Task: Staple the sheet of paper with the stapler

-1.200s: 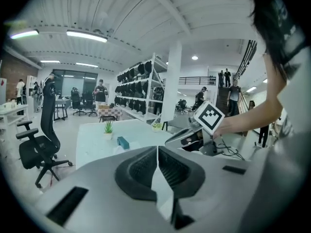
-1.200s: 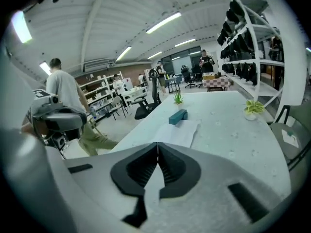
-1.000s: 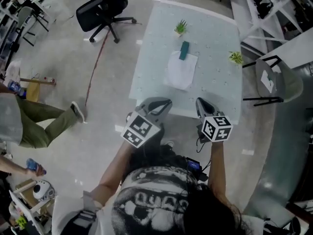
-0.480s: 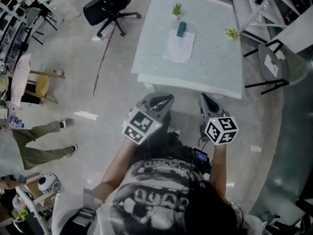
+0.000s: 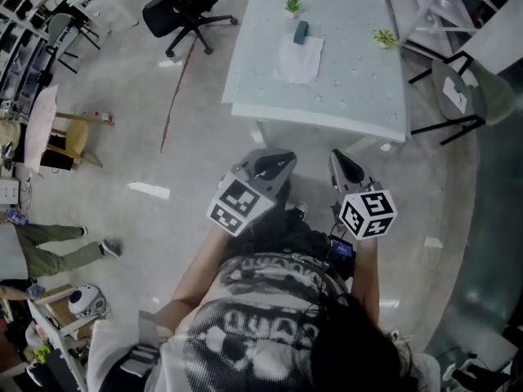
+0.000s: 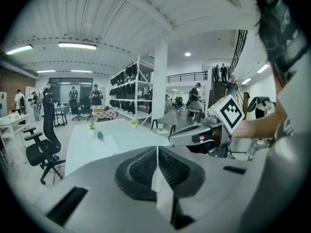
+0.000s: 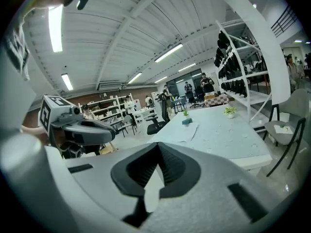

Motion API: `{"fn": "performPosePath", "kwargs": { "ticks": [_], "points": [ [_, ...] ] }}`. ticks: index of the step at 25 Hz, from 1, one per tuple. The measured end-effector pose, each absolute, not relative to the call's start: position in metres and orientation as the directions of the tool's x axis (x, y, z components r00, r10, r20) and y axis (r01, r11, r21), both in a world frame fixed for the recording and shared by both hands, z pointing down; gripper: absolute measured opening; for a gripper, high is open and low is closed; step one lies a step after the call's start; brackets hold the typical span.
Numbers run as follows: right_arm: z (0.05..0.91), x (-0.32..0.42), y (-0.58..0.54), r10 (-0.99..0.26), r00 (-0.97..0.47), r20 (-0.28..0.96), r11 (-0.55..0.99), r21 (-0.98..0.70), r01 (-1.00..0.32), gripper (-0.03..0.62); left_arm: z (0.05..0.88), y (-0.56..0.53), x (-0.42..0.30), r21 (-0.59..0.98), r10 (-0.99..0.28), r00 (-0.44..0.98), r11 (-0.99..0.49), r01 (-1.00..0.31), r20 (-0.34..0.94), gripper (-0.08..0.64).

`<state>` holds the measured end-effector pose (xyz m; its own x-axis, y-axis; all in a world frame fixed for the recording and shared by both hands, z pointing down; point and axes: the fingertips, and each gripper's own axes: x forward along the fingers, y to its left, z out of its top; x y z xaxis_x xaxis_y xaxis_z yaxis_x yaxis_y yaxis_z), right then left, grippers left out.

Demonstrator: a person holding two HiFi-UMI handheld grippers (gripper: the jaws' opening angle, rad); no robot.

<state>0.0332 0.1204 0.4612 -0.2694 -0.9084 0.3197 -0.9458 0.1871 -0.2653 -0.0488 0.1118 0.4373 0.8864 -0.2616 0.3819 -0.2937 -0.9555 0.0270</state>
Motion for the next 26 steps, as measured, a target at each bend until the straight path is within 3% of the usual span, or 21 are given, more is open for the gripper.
{"fn": "performPosePath", "kwargs": {
  "ticks": [26],
  "points": [
    [0.458, 0.033, 0.131, -0.906, -0.285, 0.313, 0.222, -0.220, -0.950, -0.014, 0.439, 0.134, -0.045, 0.016, -0.247, 0.890, -0.962, -0.274, 0.384, 0.006]
  ]
}}
